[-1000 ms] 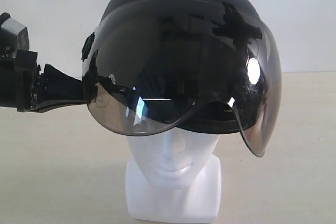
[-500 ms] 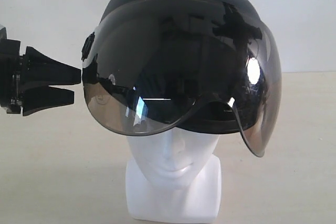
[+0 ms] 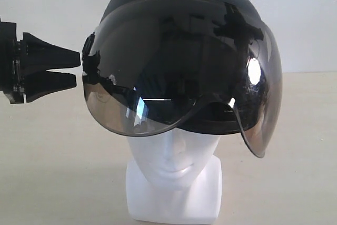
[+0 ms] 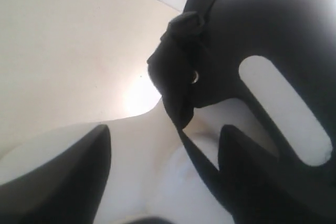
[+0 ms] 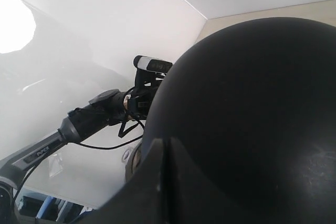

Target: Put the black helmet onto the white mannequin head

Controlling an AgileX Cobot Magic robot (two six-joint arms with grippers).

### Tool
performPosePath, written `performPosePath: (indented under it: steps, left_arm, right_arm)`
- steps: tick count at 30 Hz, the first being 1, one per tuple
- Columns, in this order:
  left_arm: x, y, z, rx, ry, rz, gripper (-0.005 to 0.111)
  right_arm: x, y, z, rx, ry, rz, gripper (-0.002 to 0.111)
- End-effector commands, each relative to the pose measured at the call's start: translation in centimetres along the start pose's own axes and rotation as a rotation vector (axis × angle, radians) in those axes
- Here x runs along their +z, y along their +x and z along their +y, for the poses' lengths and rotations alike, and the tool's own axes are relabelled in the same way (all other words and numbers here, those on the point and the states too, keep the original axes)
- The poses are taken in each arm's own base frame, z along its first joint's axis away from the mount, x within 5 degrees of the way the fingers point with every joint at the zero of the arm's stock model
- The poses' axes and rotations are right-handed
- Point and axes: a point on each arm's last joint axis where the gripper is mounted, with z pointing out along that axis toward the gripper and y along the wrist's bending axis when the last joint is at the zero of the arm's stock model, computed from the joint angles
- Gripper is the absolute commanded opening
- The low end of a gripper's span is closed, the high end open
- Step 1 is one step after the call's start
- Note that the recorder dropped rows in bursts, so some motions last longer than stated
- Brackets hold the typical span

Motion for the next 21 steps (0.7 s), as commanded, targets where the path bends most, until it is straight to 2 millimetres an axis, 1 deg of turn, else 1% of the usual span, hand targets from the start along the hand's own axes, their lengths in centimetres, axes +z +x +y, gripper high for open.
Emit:
performPosePath:
  steps: [1, 3, 5, 7, 12, 16, 21]
  left_arm:
    - [1.2, -0.5, -1.0, 0.017, 0.045, 0.014, 0.058]
    - [2.1, -1.0, -1.1, 0.03, 0.06, 0.029, 0.058]
    - [2.3, -1.8, -1.2, 0.048, 0.066, 0.022, 0.058]
    - [2.2, -2.2, -1.3, 0.058, 0.066, 0.016, 0.057]
    - [2.4, -2.1, -1.1, 0.062, 0.056, 0.036, 0.05]
    - [2.4, -1.9, -0.9, 0.07, 0.045, 0.053, 0.05]
    - [2.4, -1.9, -1.0, 0.068, 0.047, 0.05, 0.039]
  right_arm:
    - [-0.1, 0.0, 0.4, -0.02, -0.003, 0.005, 0.0]
    - [-0.1, 0.0, 0.4, -0.018, -0.003, 0.005, 0.0]
    - [-0.1, 0.0, 0.4, -0.015, -0.003, 0.005, 0.0]
    - [-0.1, 0.0, 0.4, -0.015, -0.003, 0.005, 0.0]
    - [-0.1, 0.0, 0.4, -0.015, -0.003, 0.005, 0.0]
    - [-0.1, 0.0, 0.4, -0.015, -0.003, 0.005, 0.0]
    - [-0.1, 0.0, 0.4, -0.015, -0.003, 0.005, 0.0]
